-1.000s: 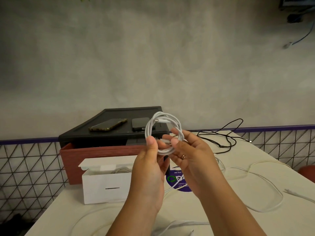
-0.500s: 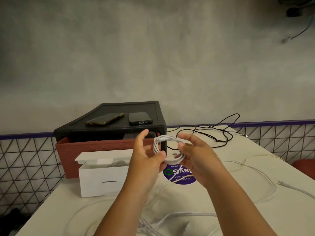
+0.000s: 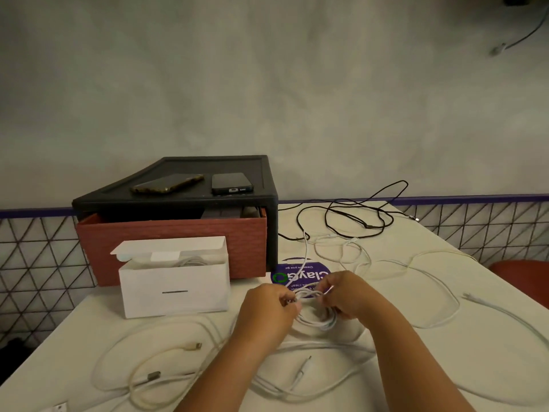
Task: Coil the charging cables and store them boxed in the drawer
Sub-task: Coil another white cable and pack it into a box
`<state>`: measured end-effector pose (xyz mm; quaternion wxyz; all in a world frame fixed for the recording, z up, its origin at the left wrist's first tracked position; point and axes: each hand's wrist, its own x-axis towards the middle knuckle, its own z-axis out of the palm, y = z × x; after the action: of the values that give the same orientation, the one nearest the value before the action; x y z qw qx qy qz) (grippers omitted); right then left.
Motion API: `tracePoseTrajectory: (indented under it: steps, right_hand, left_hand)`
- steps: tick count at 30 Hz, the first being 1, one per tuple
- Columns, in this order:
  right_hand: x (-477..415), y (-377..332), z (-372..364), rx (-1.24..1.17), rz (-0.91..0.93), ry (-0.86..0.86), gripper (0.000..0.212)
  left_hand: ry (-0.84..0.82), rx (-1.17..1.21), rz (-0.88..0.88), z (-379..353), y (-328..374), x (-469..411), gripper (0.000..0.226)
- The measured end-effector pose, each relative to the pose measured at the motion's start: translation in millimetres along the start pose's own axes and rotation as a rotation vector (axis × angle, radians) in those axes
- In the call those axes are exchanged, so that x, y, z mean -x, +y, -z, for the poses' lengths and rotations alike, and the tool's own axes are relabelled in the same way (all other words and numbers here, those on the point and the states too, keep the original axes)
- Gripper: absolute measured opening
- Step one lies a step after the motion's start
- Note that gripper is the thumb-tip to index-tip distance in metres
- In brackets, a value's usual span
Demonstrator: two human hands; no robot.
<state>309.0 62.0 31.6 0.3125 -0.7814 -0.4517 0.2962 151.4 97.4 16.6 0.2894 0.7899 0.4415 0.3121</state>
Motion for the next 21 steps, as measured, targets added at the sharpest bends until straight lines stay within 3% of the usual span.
tracePoseTrajectory:
  steps: [6, 14, 21]
  right_hand:
    - [-6.3, 1.2, -2.0, 0.268, 0.074, 0.096, 0.015]
    - [-8.5, 4.1, 2.0, 0.193, 0.097, 0.062, 0.02]
    - [-10.2, 7.4, 2.6, 0.219, 0.094, 0.089, 0.022]
  left_hand:
    - [-0.076, -0.133, 0.049, -5.2, -5.7, 3.2, 0.02]
    - [-0.022, -0.108, 0.033, -7.3, -11.9, -1.5, 0.035]
    - [-0.056, -0.099, -0.007, -8.3, -15.0, 0.0, 0.034]
